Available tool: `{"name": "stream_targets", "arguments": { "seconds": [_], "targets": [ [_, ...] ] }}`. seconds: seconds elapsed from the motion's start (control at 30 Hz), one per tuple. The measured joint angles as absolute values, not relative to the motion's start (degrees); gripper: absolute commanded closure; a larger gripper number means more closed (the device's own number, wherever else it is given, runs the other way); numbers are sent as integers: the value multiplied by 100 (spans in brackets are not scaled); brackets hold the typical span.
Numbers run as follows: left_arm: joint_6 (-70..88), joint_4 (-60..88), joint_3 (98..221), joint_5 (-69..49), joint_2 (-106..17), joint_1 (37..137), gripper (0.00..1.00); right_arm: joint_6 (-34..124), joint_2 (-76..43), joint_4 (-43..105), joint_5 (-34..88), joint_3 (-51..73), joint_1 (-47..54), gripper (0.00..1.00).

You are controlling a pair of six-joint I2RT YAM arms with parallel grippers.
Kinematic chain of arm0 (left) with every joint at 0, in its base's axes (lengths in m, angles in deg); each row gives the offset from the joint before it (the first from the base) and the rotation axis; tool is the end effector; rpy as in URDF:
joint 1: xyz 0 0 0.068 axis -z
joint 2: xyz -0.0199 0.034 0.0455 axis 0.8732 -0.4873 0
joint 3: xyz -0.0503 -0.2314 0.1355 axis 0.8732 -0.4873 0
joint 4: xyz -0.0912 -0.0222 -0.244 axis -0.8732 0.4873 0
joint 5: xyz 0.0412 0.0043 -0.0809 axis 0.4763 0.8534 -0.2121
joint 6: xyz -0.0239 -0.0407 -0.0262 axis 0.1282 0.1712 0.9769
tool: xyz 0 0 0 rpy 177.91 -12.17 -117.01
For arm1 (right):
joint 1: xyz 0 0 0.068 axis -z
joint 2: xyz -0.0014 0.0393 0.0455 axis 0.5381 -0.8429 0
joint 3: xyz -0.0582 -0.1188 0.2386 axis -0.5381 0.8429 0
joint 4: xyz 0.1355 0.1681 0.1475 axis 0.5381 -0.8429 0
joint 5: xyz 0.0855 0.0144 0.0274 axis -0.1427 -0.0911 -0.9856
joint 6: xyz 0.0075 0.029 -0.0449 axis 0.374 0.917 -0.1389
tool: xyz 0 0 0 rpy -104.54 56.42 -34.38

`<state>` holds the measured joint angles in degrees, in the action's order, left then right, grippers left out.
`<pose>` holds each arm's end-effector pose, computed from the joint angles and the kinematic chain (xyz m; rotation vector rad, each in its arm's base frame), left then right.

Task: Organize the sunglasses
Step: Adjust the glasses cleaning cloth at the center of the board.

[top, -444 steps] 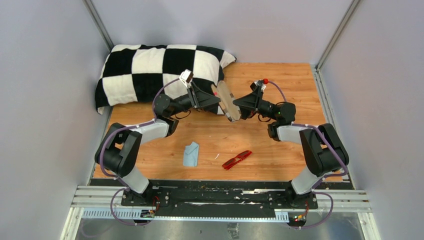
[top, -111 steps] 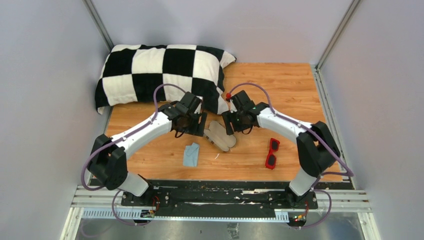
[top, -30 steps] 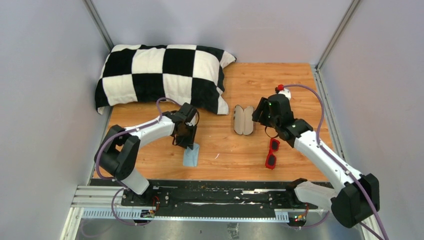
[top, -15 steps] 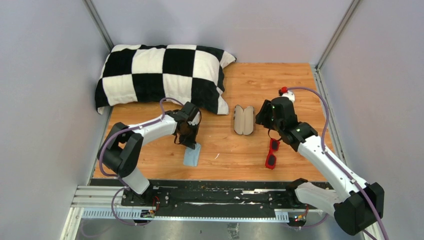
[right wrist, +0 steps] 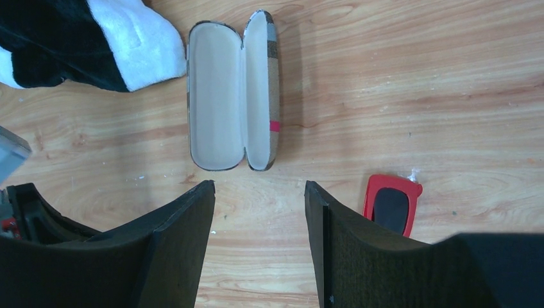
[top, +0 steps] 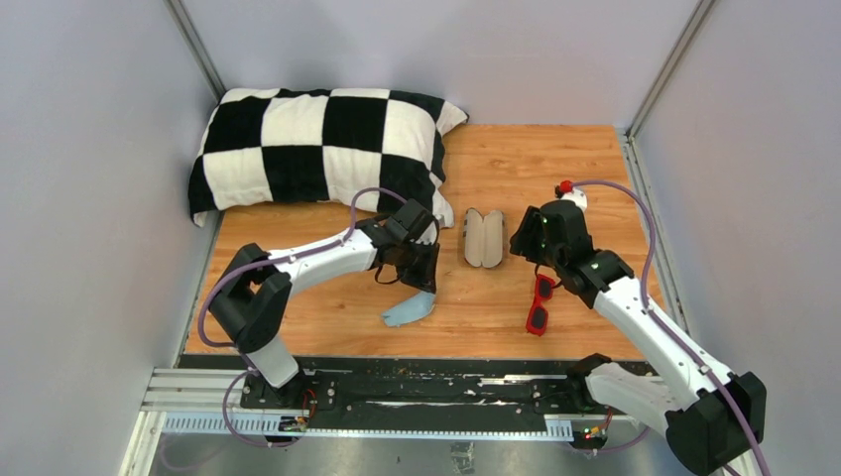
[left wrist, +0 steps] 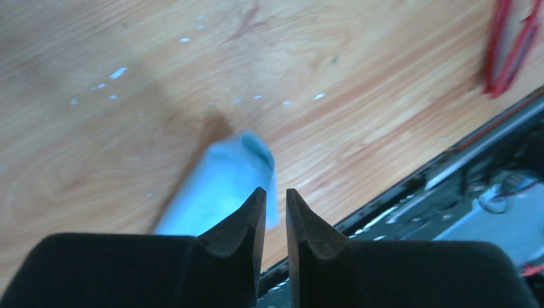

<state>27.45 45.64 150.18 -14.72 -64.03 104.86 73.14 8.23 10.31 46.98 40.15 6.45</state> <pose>0.2340 -0.2373 0.2007 0.4331 2.7697 -0.6800 0.1996 0.0895 0.2938 0.2879 2.1122 0.4112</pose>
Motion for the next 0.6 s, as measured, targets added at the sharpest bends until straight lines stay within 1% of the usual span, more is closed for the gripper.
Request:
{"name": "stream_targets", "arguments": {
  "seconds": [0.03, 0.1, 0.17, 0.27, 0.43, 0.5, 0.6],
  "targets": [
    [2809, 4494, 15048, -1561, -6405, 10513, 54, 7314, 850, 1018, 4698, 4044, 647, 41],
    [2883, 4419, 15094, -1668, -6384, 10519, 39, 7310, 887, 976, 4694, 4070, 645, 41],
    [2914, 4426, 15129, -1693, -6307, 10515, 34, 7292, 924, 946, 4676, 4092, 645, 41],
    [2883, 4577, 15193, -1614, -6049, 10447, 34, 7225, 954, 937, 4550, 4125, 645, 42],
    [2717, 4841, 14996, -1338, -5310, 10119, 37, 7083, 933, 944, 4191, 4203, 496, 42],
    [2695, 4929, 14683, -1209, -4996, 9931, 38, 7039, 878, 957, 4119, 4240, 208, 42],
    [2717, 5130, 14076, -958, -4655, 9676, 39, 6993, 474, 1070, 4108, 4229, -708, 45]
  ]
}}
